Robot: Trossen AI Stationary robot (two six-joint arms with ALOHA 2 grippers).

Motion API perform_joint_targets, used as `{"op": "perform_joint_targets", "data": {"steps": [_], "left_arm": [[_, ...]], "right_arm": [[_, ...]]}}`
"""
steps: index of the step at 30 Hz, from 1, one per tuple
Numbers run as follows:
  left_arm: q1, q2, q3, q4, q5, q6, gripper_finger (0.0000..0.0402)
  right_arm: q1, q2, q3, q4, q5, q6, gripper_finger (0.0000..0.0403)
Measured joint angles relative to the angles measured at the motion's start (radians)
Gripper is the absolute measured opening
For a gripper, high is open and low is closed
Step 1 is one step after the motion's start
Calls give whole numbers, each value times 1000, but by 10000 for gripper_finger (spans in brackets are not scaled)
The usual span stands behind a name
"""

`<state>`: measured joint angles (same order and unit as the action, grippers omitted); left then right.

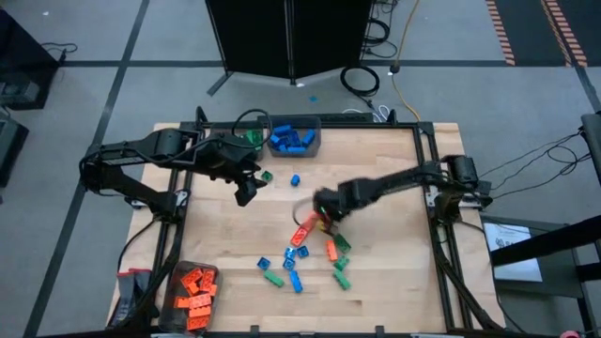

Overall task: Sort blocks
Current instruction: Put the green gamepiece into the top left black bin

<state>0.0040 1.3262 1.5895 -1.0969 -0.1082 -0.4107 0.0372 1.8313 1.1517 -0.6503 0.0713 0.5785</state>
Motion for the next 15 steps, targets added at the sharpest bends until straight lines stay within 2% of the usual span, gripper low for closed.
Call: {"op": "perform_joint_targets", "data": {"steps": [2, 5, 11, 15], "left_arm": [[0, 0, 0, -3, -27, 5, 244], [0, 0, 0, -29, -100, 7, 244], [13, 0, -85, -28, -287, 6, 244], [54, 11, -200, 26, -320, -5, 244]], "right_arm": [[-44, 0, 37, 101, 9, -81, 0], [-91, 0, 126, 88, 9, -126, 0], [-107, -23, 366, -191, 49, -254, 0], [-83, -81, 527, -411, 99, -277, 0]]}}
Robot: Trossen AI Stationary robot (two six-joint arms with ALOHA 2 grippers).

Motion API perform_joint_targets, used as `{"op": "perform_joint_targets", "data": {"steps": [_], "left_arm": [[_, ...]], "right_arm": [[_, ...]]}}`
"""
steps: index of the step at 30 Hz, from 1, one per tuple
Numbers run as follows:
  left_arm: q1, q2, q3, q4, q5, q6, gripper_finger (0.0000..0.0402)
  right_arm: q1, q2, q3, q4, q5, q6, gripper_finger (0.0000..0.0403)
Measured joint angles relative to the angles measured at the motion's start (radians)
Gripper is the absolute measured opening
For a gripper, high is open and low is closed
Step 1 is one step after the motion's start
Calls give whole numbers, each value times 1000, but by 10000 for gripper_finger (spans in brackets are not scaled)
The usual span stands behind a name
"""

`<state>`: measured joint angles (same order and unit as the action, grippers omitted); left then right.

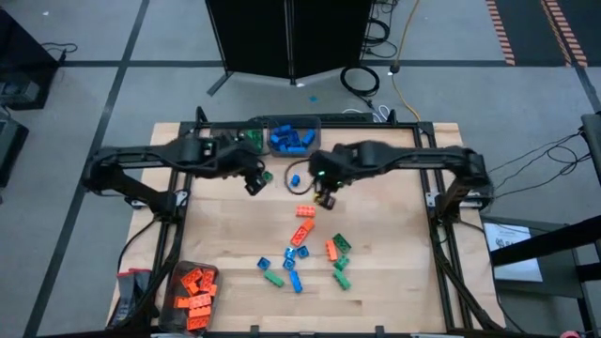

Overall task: Sort blocks
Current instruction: Put the green gamepiece into the top left black bin

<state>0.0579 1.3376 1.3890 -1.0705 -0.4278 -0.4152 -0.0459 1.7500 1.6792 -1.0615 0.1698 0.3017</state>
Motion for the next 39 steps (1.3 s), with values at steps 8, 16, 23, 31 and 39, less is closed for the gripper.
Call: {"op": "perform_joint_targets", "data": {"steps": [8, 16, 23, 31, 39], "left_arm": [[103, 68, -283, 367, 0, -52, 244], [193, 252, -323, 380, 37, -254, 244], [198, 376, -323, 442, 52, -261, 244], [206, 467, -323, 467, 60, -262, 244], [232, 527, -318, 495, 113, -261, 243]], "right_arm": [[109, -253, 198, -217, 127, 129, 0], [210, -463, 212, -243, 253, 325, 0], [254, -482, 211, -285, 278, 352, 0], [257, -437, 211, -339, 275, 340, 0], [257, -422, 211, -382, 269, 341, 0]]}}
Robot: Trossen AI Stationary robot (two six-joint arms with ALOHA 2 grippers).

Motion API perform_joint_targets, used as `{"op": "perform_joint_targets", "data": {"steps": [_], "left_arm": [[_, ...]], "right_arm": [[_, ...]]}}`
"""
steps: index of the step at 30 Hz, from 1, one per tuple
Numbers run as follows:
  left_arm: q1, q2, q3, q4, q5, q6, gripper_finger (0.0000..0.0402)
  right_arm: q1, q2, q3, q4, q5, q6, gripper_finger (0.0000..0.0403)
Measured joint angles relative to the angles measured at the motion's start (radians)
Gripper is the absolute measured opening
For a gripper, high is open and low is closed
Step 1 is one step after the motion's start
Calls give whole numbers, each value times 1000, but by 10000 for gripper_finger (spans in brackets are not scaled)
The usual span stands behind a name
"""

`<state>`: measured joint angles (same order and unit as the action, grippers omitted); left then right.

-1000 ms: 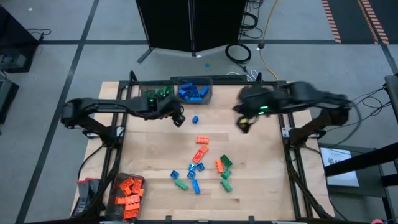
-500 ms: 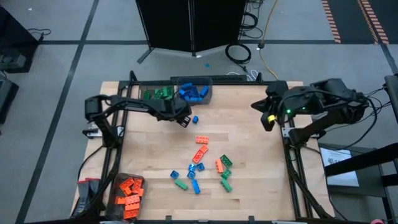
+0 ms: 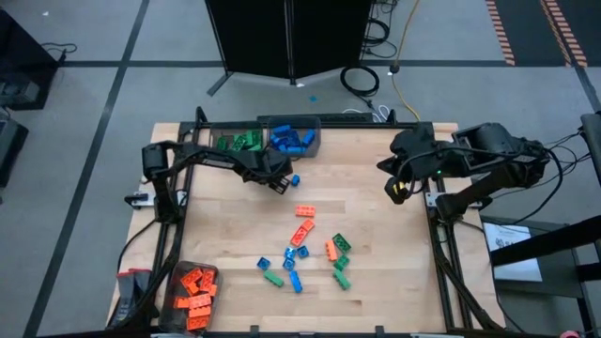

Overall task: Sort blocks
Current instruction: Put the green gamepiece into the top left black bin

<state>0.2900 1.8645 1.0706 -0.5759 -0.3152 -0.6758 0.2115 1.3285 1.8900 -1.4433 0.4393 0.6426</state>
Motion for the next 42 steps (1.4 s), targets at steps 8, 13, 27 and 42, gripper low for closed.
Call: {"op": "perform_joint_targets", "data": {"steps": [8, 13, 27, 42], "left_arm": [[10, 1, -2, 13, 55, 2, 147], [8, 1, -1, 7, 72, 8, 119], [-12, -187, 115, -16, 41, 7, 119], [227, -359, 111, -308, -245, 143, 119]], "right_arm": [[0, 0, 0, -7, 0, -12, 0], [0, 0, 0, -7, 0, -26, 0], [0, 0, 0, -15, 8, -64, 0], [0, -1, 0, -13, 10, -42, 0]]}}
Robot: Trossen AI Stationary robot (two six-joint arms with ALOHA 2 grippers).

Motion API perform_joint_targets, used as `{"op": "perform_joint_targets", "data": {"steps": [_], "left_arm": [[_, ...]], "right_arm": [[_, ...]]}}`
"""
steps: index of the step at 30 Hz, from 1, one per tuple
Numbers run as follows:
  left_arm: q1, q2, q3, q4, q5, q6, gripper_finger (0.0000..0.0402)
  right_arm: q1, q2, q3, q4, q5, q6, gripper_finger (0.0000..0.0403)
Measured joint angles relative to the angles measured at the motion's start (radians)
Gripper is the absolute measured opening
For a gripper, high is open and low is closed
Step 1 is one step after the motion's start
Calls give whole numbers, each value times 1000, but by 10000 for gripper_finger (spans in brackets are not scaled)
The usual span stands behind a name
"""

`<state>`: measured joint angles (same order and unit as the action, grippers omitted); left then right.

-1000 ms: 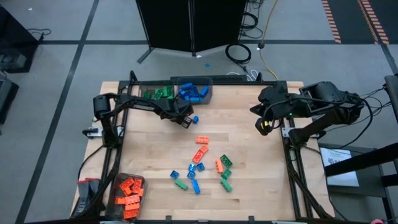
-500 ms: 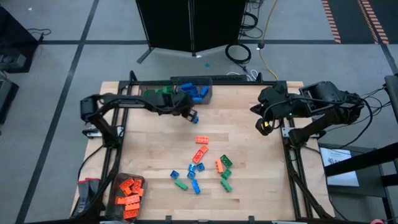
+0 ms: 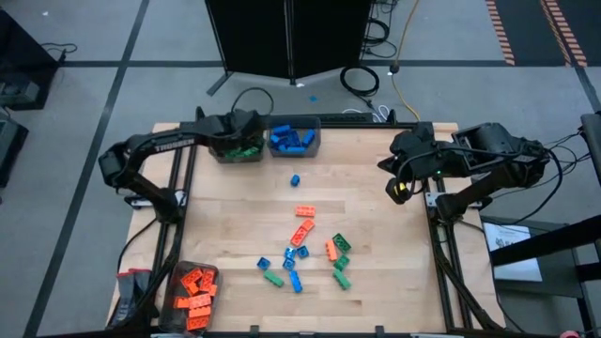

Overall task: Sort blocks
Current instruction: Put the green gamepiece into the top left black bin, then put the blue gamepiece into the top right black bin

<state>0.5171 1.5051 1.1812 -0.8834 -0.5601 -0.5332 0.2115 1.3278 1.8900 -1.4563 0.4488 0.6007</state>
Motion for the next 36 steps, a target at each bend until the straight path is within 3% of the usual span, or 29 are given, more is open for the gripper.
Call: {"op": "perform_joint_targets", "data": {"steps": [12, 20, 30, 36], "left_arm": [[237, -8, -185, 104, 196, 99, 123], [288, -8, -211, 109, 224, 113, 129], [288, -8, -211, 113, 259, 213, 233], [288, -17, -211, 112, 298, 203, 253]], "right_arm": [[0, 0, 0, 0, -3, 41, 0], [0, 0, 0, 0, -5, 44, 0], [0, 0, 0, 0, -5, 33, 0], [0, 0, 0, 0, -5, 32, 0]]}}
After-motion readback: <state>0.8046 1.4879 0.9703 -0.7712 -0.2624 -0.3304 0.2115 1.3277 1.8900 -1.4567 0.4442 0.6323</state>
